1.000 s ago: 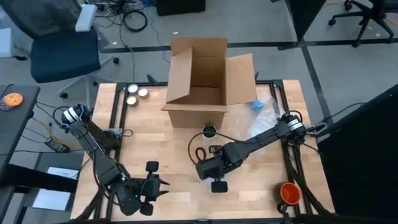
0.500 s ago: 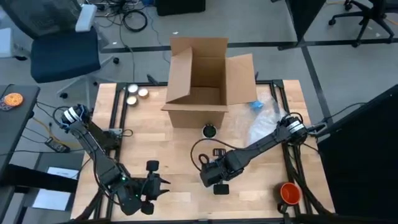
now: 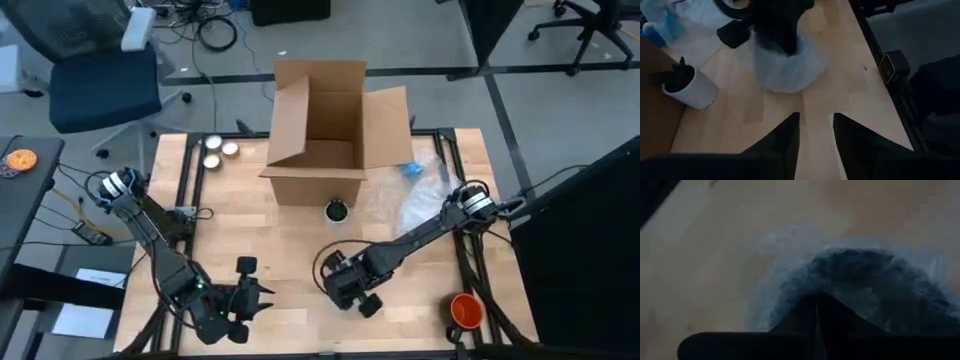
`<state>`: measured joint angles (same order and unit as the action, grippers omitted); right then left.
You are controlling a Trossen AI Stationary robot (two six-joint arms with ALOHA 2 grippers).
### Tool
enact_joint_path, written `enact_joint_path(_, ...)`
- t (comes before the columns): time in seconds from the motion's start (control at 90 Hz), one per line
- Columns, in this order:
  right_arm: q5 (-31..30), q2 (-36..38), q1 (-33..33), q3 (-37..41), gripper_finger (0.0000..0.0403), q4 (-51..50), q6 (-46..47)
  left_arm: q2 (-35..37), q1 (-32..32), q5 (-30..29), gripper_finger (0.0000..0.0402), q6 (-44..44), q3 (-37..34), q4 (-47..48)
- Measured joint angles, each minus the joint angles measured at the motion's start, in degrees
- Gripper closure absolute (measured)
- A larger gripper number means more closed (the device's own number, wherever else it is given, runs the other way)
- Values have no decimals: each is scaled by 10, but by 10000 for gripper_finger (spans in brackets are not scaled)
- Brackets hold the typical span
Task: Wrap mug
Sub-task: Wrap the blue cup with the transparent bubble wrap
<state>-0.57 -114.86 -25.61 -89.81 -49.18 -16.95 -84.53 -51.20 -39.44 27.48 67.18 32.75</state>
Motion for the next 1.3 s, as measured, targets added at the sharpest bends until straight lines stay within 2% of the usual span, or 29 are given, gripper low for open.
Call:
enact_joint_path(0.167, -10, 4, 10, -1, 403, -45, -73, 0, 0, 0, 296, 11, 0, 0)
enact_joint_path(0.322, -76, 12, 10, 2, 403, -66, -139, 0, 0, 0, 296, 17, 0, 0)
enact_joint_path(0.667, -134, 50, 16, 0, 403, -60, -132, -5, 0, -5, 296, 43, 0, -1)
enact_joint_path(0.811, -138, 50, 25, 0, 403, -43, -131, -37, 4, -44, 296, 43, 0, 0)
enact_joint_path(0.922, -137, 49, 32, 0, 403, -7, -135, -74, 25, -48, 296, 45, 0, 0)
enact_joint_path(0.978, -132, 49, 37, 0, 403, 10, -143, -90, 46, -36, 296, 57, 0, 0)
enact_joint_path(1.122, -109, 45, 51, 0, 403, 55, -206, -120, 95, 48, 296, 43, 0, 0)
enact_joint_path(1.3, -86, 33, 71, -1, 403, 89, -223, -129, 108, 69, 296, 14, 0, -18)
